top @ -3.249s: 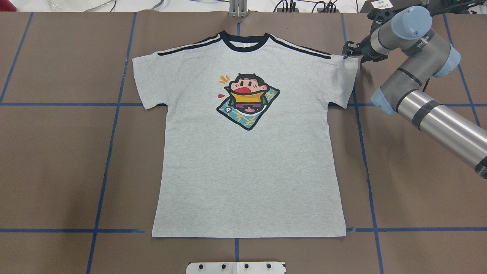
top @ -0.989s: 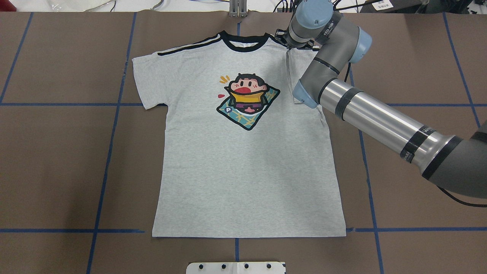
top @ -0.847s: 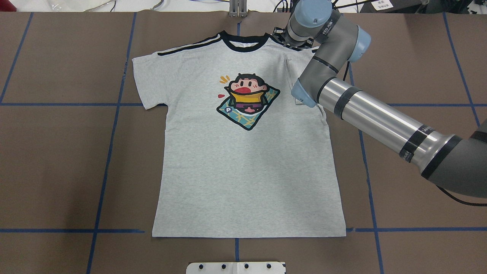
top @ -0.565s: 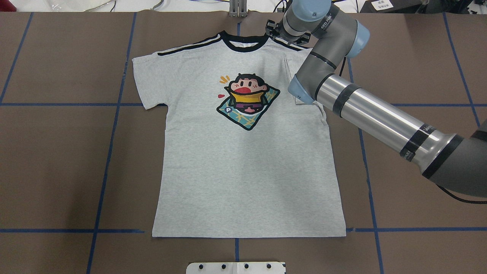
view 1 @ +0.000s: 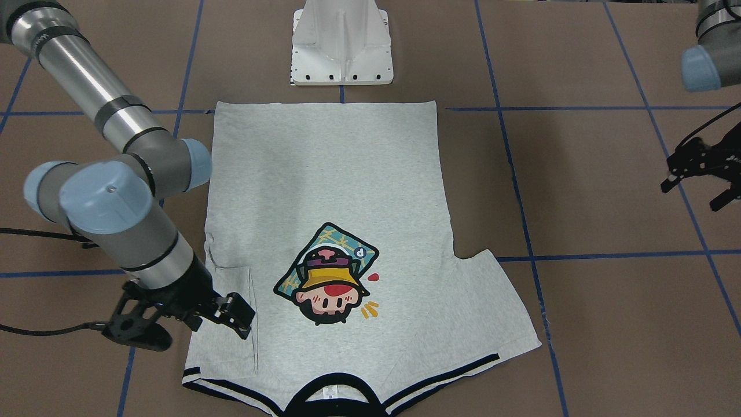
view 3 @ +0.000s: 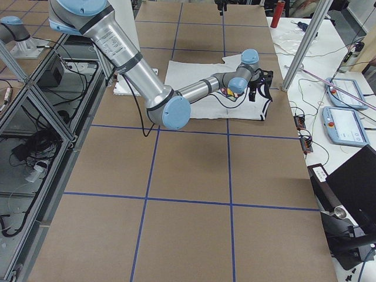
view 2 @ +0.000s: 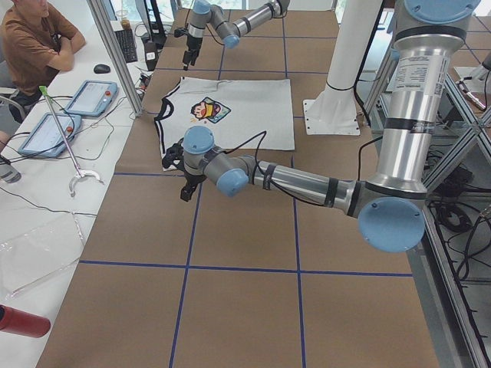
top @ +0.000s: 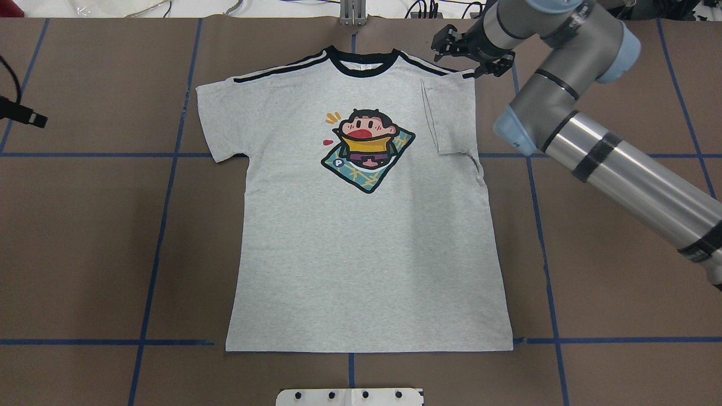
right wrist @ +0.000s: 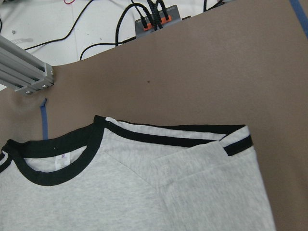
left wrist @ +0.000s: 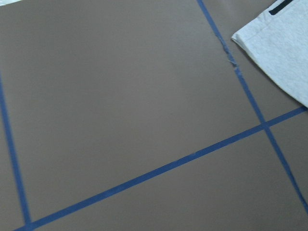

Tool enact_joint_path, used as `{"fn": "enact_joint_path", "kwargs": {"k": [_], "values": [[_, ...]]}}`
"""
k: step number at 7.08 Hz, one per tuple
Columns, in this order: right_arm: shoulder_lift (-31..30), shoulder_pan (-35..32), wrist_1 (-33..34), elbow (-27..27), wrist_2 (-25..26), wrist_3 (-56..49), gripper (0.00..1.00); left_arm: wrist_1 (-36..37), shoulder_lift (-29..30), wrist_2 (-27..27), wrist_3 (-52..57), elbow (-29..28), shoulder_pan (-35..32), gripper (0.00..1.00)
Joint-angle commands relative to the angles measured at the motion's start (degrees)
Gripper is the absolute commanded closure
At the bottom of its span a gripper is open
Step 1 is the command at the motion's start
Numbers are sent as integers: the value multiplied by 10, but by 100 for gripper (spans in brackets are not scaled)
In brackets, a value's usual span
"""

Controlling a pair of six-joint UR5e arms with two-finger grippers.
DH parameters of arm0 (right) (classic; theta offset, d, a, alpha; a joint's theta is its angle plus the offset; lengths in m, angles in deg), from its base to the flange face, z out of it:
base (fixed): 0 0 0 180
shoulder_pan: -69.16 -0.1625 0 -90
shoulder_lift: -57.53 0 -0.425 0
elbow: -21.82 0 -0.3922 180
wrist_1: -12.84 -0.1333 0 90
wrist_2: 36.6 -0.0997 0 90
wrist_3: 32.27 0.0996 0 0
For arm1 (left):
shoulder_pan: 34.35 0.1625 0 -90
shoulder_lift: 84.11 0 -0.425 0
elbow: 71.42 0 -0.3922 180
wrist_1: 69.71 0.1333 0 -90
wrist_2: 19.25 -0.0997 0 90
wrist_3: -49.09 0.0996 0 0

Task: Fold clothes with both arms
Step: 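Release the sleeve and raise the right gripper away while the left arm approaches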

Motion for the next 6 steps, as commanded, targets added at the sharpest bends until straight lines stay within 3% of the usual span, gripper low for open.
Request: {"fn": "enact_joint_path", "kwargs": {"k": [1, 3, 4, 6], "values": [[-159, -27, 1, 167, -50, -33, 0, -23, 122, -2, -156, -118, 55, 0], [-308, -53, -2, 314, -100, -45, 0, -156, 188, -43, -232, -260, 86, 3], [-347, -61, -5, 351, -120, -47, 0, -195, 222, -88, -256, -309, 104, 4], [-376, -67, -7, 358, -129, -51, 0, -206, 293, -105, -292, -383, 108, 8]]}}
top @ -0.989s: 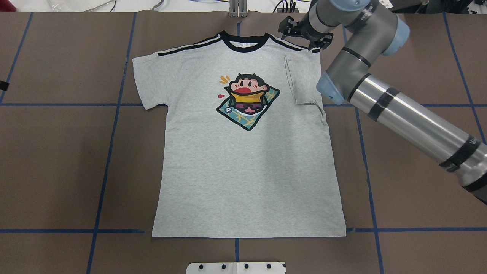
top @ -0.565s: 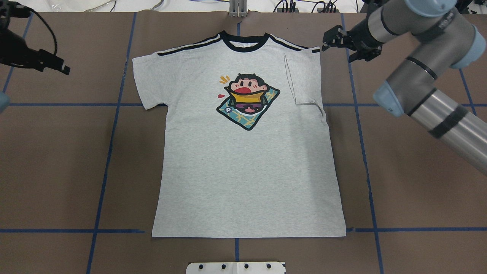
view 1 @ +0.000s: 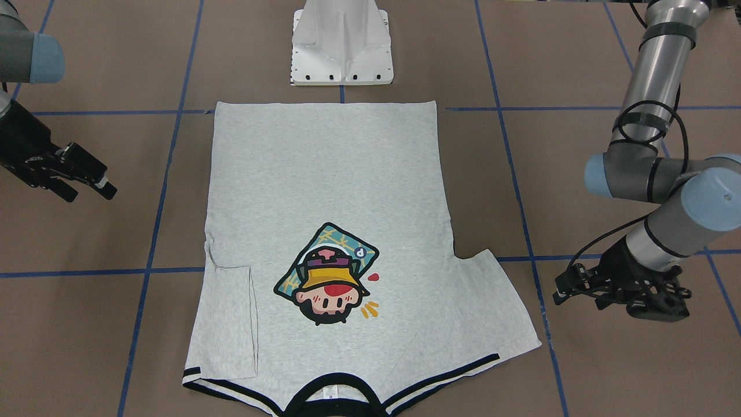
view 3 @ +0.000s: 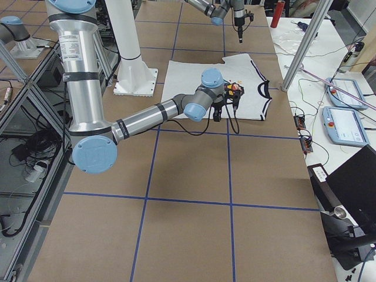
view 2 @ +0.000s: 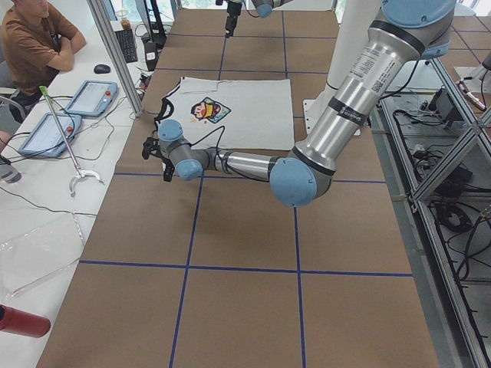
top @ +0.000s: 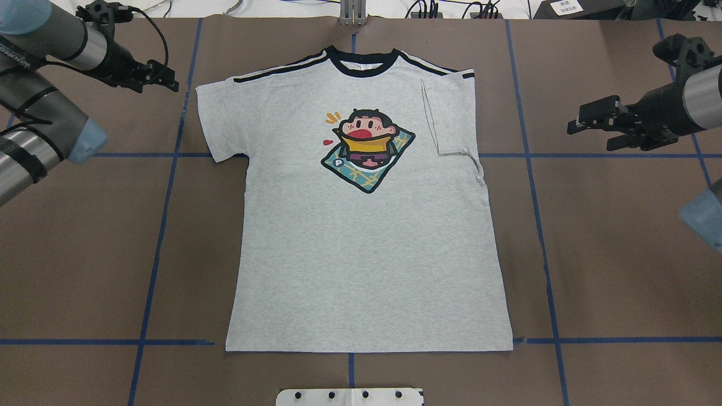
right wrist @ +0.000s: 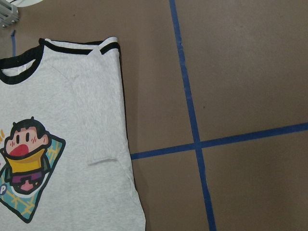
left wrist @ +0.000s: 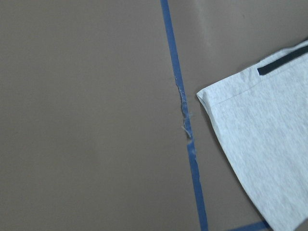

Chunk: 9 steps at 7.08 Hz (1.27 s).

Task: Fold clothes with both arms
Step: 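Release the sleeve and raise the right gripper away while the left arm approaches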

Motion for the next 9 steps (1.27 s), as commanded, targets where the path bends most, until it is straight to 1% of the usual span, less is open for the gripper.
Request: {"fn": "enact_joint_path", "kwargs": {"k": [1, 2, 3, 4, 5, 6, 7, 9], "values": [[-27, -6, -2, 9, -15, -2, 0, -54, 54, -21, -27, -92, 11, 11], [-23, -5, -2, 4, -16, -3, 0, -55, 96, -22, -50, -139, 27, 15], [-21, -5, -2, 4, -17, -6, 0, -58, 100, -22, -53, -145, 34, 24], [-20, -5, -3, -8, -17, -26, 0, -59, 100, -29, -55, -147, 43, 33], [-22, -6, -3, -8, -17, -53, 0, -59, 100, -43, -55, -148, 48, 45], [-23, -6, -3, -7, -17, -53, 0, -60, 100, -44, -55, -151, 48, 53], [-23, -6, -3, -7, -17, -53, 0, -60, 100, -45, -55, -153, 48, 55], [-26, -6, -3, -8, -14, -53, 0, -60, 98, -46, -54, -154, 48, 55]]}}
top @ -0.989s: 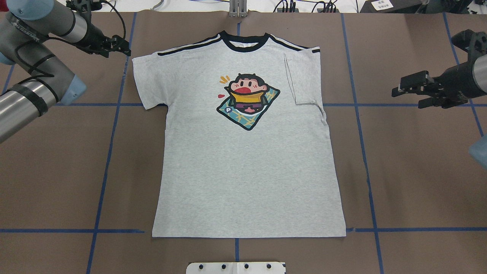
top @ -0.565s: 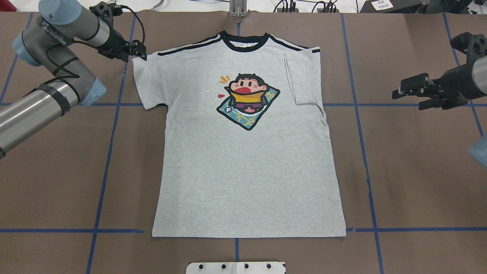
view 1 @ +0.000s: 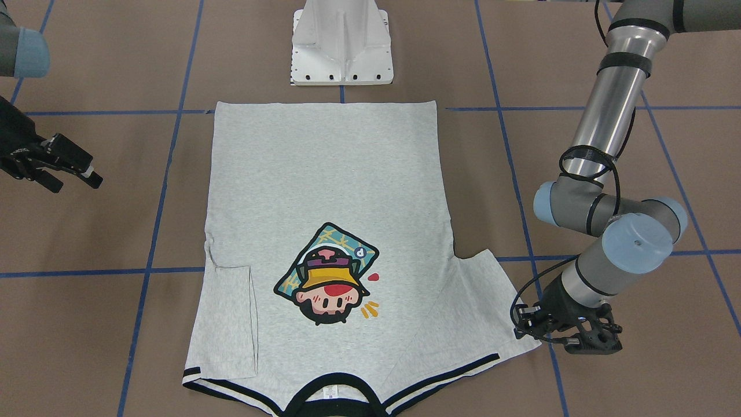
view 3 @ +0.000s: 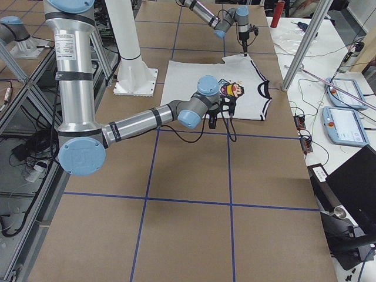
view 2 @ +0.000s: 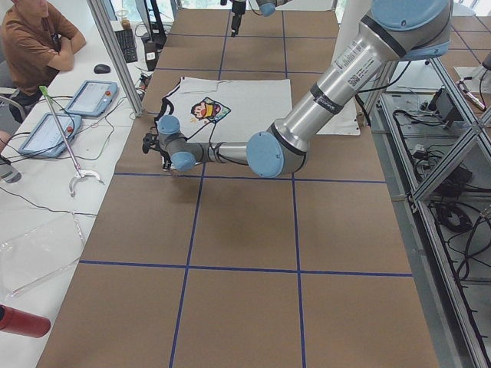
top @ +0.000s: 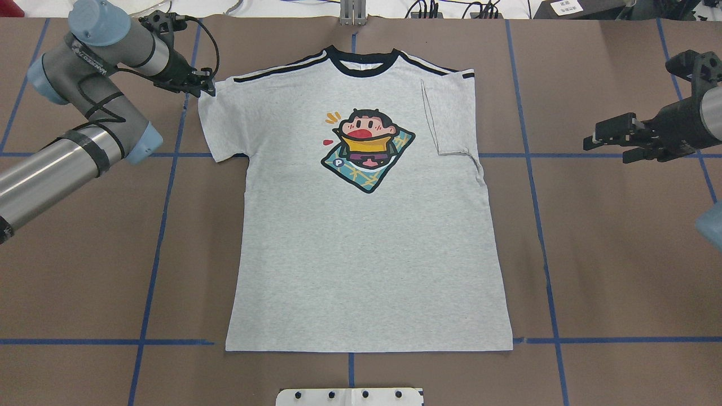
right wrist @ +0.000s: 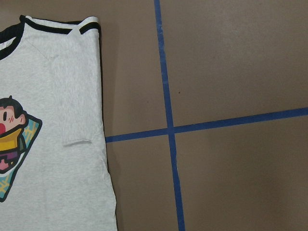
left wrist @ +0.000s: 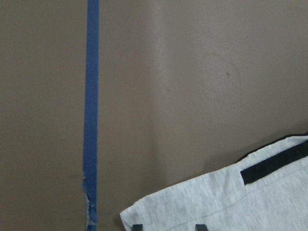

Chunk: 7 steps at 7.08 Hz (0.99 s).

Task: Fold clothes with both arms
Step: 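Move the left gripper over the sleeve nearest it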

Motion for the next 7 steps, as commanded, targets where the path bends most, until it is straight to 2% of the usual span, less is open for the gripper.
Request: {"fn": "enact_joint_path", "kwargs": {"k": [1, 4, 5, 6, 7], "values": [[-1, 0, 0, -1, 3, 0, 0, 1, -1, -11, 0, -1, -2, 55], [-2, -1, 0, 1, 4, 1, 0, 4, -1, -25, 0, -1, -3, 55], [-3, -2, 0, 1, 4, 1, 0, 4, -1, -25, -1, -1, -3, 65], [-4, -2, -1, 2, 4, 1, 0, 4, -1, -25, 0, -2, -3, 100], [-4, -3, -1, 2, 3, 0, 0, 4, -1, -25, 0, -2, -3, 100]]}}
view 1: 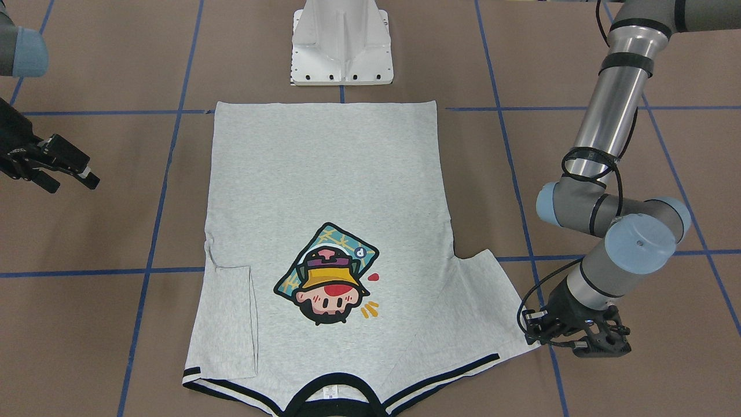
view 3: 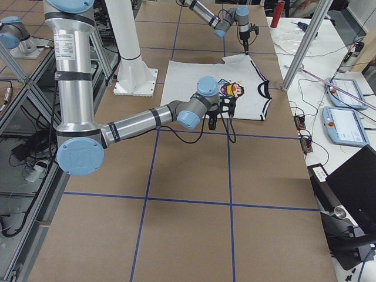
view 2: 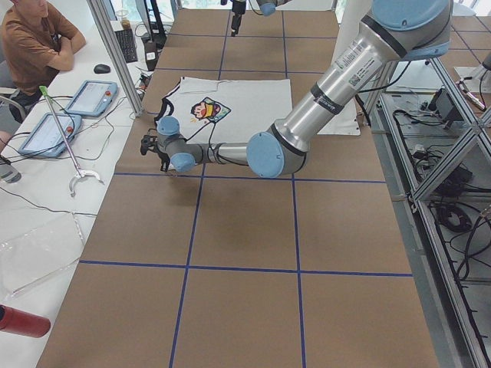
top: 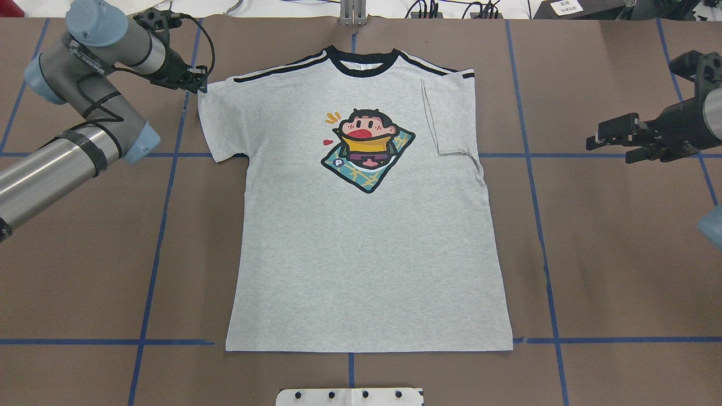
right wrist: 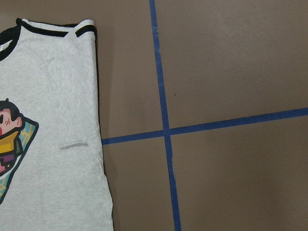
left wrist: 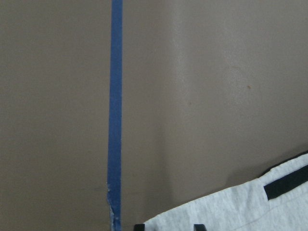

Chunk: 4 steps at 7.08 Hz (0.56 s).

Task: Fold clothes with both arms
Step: 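Move the left gripper over the sleeve nearest it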

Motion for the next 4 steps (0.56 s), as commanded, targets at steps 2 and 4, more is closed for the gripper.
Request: {"fn": "enact_joint_path", "kwargs": {"k": [2, 4], "values": [[0, -2, 0, 1, 0, 0, 0, 1, 1, 1, 0, 1, 0, 100], [0, -10, 0, 4, -1, 0, 0, 78, 6, 5, -35, 99, 0, 100]]}}
